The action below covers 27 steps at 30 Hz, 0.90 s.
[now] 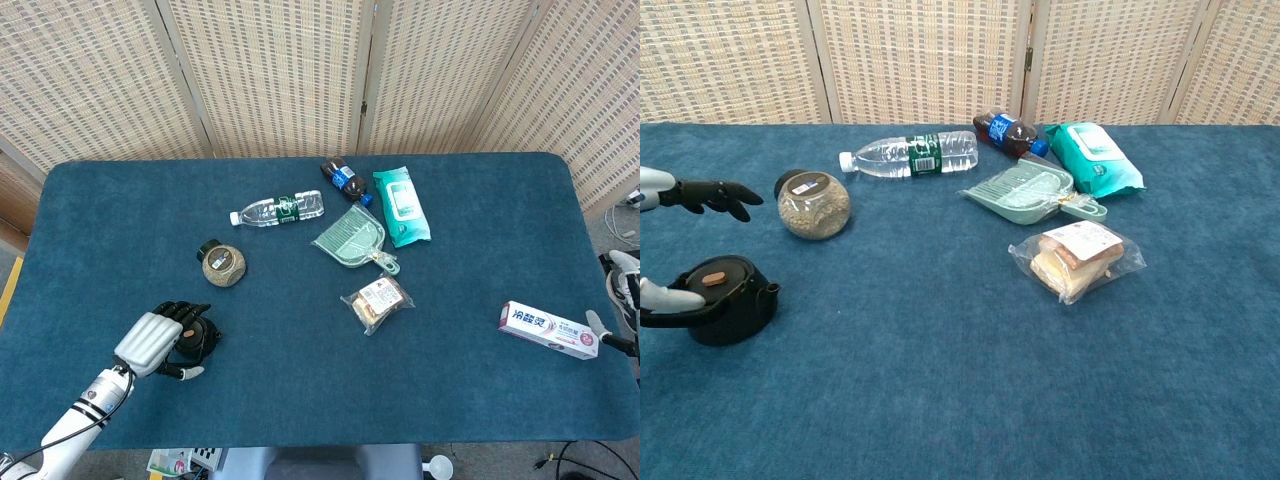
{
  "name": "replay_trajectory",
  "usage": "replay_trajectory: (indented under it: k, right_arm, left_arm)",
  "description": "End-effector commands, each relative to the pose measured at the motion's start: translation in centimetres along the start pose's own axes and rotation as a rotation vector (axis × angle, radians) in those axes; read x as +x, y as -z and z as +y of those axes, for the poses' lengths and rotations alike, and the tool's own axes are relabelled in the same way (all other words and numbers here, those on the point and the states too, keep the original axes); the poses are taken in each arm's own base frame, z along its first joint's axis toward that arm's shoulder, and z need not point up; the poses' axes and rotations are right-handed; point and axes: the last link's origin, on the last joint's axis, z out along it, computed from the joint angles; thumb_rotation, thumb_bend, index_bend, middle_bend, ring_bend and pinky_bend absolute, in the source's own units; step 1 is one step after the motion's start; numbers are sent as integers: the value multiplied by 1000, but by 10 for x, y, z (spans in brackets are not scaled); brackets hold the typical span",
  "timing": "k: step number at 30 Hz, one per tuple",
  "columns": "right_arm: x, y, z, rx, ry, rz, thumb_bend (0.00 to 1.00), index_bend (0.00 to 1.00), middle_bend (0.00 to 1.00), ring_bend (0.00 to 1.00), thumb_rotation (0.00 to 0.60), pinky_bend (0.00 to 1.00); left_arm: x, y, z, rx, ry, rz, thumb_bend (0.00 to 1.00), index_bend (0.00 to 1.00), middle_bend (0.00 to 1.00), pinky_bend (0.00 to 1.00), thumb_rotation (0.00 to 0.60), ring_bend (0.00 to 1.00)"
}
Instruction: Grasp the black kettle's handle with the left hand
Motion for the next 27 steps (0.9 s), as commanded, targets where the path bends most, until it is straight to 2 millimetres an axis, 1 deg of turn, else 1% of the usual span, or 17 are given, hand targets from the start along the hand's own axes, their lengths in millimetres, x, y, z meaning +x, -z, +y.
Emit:
replay_trajectory:
  k: [1,2,4,13,16,23,27]
  right_arm:
    - [1,-1,-1,2,-1,3,277,118,179,141,600,30]
    - [1,-1,-1,3,0,3,277,118,179,140,600,30]
    - [0,-1,0,1,2,-1,277,118,179,141,600,30]
    - [-2,3,2,-12,-7,-6,277,118,178,141,600,29]
    - [-2,4,3,-14,-9,-4,277,118,179,141,600,29]
    - [-4,6,2,-17,-12,-7,277,118,179,141,600,30]
    - [-4,7,2,-19,-12,-8,277,118,179,141,600,30]
  left_arm:
    - [-6,1,2,-10,-34,-24,128,21,94,124,542,73]
    - [-7,1,2,-10,-49,-29,128,11,85,120,580,65]
    - [-10,2,2,-7,-67,-35,128,2,72,111,600,48]
    - [-18,4,-13,30,-155,-53,128,0,62,103,600,36]
    - [-21,2,-23,50,-196,-67,128,0,62,102,600,36]
    - [-18,-5,-38,95,-286,-40,128,0,62,95,600,36]
    - [-18,-9,-38,106,-235,-48,128,0,62,91,600,34]
